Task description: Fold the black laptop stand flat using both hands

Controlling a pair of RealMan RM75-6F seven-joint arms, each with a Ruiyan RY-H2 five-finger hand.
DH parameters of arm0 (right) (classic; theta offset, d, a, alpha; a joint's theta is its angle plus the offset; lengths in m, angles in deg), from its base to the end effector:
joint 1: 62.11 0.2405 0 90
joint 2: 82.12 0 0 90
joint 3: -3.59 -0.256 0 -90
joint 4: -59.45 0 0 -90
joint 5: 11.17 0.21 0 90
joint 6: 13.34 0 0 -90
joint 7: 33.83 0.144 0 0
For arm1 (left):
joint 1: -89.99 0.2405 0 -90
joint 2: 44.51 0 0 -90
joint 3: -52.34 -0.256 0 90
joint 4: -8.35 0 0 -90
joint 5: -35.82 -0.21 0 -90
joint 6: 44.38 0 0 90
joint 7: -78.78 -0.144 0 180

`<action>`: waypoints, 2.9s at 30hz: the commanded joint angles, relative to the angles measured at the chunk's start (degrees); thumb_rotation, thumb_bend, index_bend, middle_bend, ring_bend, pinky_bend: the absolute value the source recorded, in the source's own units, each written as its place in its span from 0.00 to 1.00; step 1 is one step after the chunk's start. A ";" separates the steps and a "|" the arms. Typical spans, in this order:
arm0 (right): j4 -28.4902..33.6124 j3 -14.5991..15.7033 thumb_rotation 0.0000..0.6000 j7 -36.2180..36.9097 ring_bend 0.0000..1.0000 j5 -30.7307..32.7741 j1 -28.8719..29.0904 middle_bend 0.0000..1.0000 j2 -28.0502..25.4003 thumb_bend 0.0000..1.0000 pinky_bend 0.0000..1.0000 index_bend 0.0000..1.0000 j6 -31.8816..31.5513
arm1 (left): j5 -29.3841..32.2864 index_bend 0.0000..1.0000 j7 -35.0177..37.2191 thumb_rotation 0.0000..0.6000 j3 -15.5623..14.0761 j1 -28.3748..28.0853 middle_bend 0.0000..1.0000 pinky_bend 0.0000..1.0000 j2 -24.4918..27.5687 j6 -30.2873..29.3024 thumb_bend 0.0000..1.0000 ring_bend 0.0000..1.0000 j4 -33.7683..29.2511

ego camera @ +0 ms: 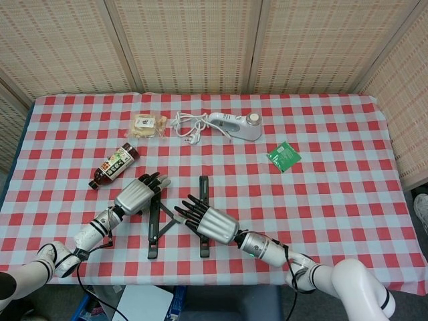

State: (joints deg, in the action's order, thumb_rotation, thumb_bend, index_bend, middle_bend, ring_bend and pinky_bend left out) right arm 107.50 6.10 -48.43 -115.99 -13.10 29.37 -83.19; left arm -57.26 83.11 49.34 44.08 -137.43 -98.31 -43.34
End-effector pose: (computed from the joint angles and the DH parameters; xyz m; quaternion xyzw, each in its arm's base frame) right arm -0.1018 -0.3017 -0.1137 0.8493 0.0195 0.4339 0.3002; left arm -0.2184 0.3746 -0.0222 -0.8563 -0.2003 -0.2920 0.3760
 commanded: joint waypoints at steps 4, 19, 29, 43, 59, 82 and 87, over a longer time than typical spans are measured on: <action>0.15 -0.33 1.00 -0.15 0.00 0.22 0.02 0.00 0.11 0.00 0.00 0.00 -0.17 | 0.03 0.00 0.13 1.00 -0.10 0.00 0.00 0.18 -0.24 -0.08 0.29 0.00 0.18; -2.14 0.06 1.00 -0.19 0.00 -0.05 0.30 0.00 2.14 0.00 0.00 0.00 0.16 | 0.37 0.00 1.12 1.00 -0.06 -0.10 0.00 0.18 -0.75 0.06 0.29 0.00 0.09; -3.55 0.00 1.00 0.12 0.00 -0.28 0.37 0.00 3.44 0.00 0.00 0.00 -0.86 | 0.29 0.00 1.68 1.00 -0.03 -0.25 0.00 0.18 -0.76 -0.23 0.29 0.00 -0.36; -8.53 -0.81 1.00 1.78 0.00 -0.82 0.35 0.00 7.26 0.00 0.00 0.00 -5.34 | 0.25 0.00 2.23 1.00 0.29 -1.01 0.00 0.18 0.00 -0.04 0.29 0.00 -3.41; -13.02 -1.58 1.00 2.62 0.00 -0.59 1.34 0.00 11.14 0.00 0.00 0.00 -7.79 | 0.48 0.00 1.51 1.00 1.12 -2.09 0.00 0.18 1.82 0.35 0.29 0.00 -10.24; 15.63 0.40 1.00 4.85 0.00 -0.96 8.36 0.00 -10.74 0.00 0.00 0.00 6.01 | 5.45 0.00 1.84 1.00 1.62 3.93 0.00 0.18 9.54 -3.20 0.29 0.00 -12.74; 20.84 0.48 1.00 7.39 0.00 -0.29 13.52 0.00 -15.51 0.00 0.00 0.00 15.84 | 5.38 0.00 2.17 1.00 1.46 5.28 0.00 0.18 10.89 -4.49 0.29 0.00 -13.42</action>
State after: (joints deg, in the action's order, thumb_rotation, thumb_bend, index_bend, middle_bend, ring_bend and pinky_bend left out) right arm 125.03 6.42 -42.79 -116.74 -2.85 17.04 -72.05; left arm -51.87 85.24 50.82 49.33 -126.55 -102.78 -56.71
